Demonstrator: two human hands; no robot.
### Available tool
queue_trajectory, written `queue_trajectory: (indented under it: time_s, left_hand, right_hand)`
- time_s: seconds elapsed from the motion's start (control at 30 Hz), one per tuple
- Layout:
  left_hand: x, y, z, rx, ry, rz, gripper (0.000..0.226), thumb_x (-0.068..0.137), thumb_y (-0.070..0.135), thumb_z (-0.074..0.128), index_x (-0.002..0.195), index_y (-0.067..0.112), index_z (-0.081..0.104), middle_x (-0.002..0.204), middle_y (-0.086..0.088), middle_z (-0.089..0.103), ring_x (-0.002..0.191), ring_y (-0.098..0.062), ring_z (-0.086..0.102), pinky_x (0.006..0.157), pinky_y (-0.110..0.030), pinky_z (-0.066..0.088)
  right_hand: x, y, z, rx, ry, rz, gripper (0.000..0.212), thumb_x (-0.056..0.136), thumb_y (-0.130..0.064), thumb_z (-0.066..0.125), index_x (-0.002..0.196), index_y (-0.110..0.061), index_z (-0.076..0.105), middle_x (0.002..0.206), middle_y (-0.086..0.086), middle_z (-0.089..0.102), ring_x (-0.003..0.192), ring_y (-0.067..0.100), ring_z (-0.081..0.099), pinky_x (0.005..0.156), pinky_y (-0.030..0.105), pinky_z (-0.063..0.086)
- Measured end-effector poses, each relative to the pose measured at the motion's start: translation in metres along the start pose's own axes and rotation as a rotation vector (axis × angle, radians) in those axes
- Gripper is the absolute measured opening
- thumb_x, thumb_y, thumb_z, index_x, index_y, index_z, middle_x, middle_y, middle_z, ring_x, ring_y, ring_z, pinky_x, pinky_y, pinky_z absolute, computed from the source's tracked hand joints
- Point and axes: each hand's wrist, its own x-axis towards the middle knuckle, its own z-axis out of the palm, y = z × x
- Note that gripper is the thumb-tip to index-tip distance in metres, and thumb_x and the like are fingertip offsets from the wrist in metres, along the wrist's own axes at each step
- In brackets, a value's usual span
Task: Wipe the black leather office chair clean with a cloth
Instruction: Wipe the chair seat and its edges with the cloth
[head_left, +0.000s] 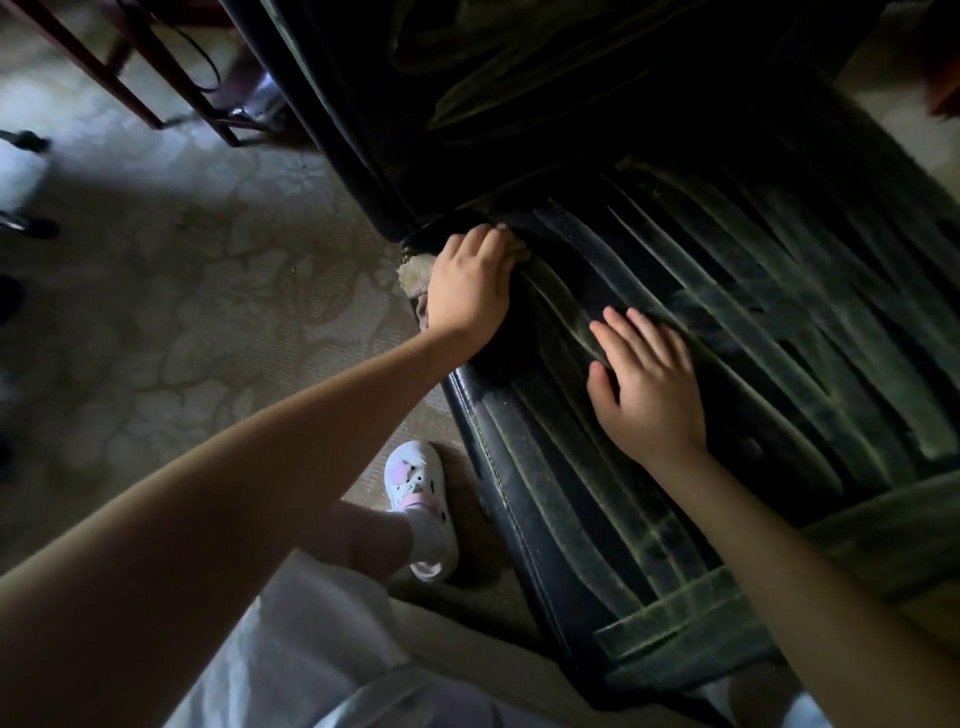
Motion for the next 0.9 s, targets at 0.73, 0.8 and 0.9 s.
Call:
queue_trajectory:
  time_s: [0.73, 0.8, 0.9]
  left_hand:
    - [-0.097, 0.028, -0.050, -0.403, 0.146, -0.135, 0.019, 0.087, 0.010, 0.053, 0.103, 0.014, 0.062, 0.103, 0.005, 0.064, 0.098, -0.021, 0.060, 0.088, -0.045, 0.044]
    - [-0.102, 0.003, -0.055, -0.459, 0.198, -0.411, 0.020, 0.090, 0.010, 0.053, 0.108, 0.013, 0.061, 0.103, 0.014, 0.053, 0.102, -0.021, 0.055, 0.092, -0.049, 0.043]
    - [-0.103, -0.026, -0.050, -0.606, 0.132, -0.707, 0.024, 0.095, 0.016, 0.051, 0.118, 0.012, 0.055, 0.112, 0.007, 0.042, 0.109, -0.014, 0.044, 0.103, -0.037, 0.037]
  right_hand:
    - [0.001, 0.003, 0.001, 0.109, 0.082, -0.012, 0.043, 0.091, -0.021, 0.038, 0.121, 0.001, 0.059, 0.127, 0.016, 0.059, 0.118, 0.030, 0.055, 0.101, 0.043, 0.040]
    - [0.001, 0.002, 0.002, 0.073, 0.065, -0.003, 0.044, 0.090, -0.023, 0.038, 0.121, 0.000, 0.059, 0.128, 0.017, 0.058, 0.120, 0.031, 0.054, 0.101, 0.044, 0.040]
    - [0.002, 0.002, 0.003, 0.053, 0.047, 0.005, 0.045, 0.090, -0.023, 0.037, 0.123, 0.000, 0.058, 0.130, 0.017, 0.057, 0.122, 0.031, 0.052, 0.102, 0.044, 0.038]
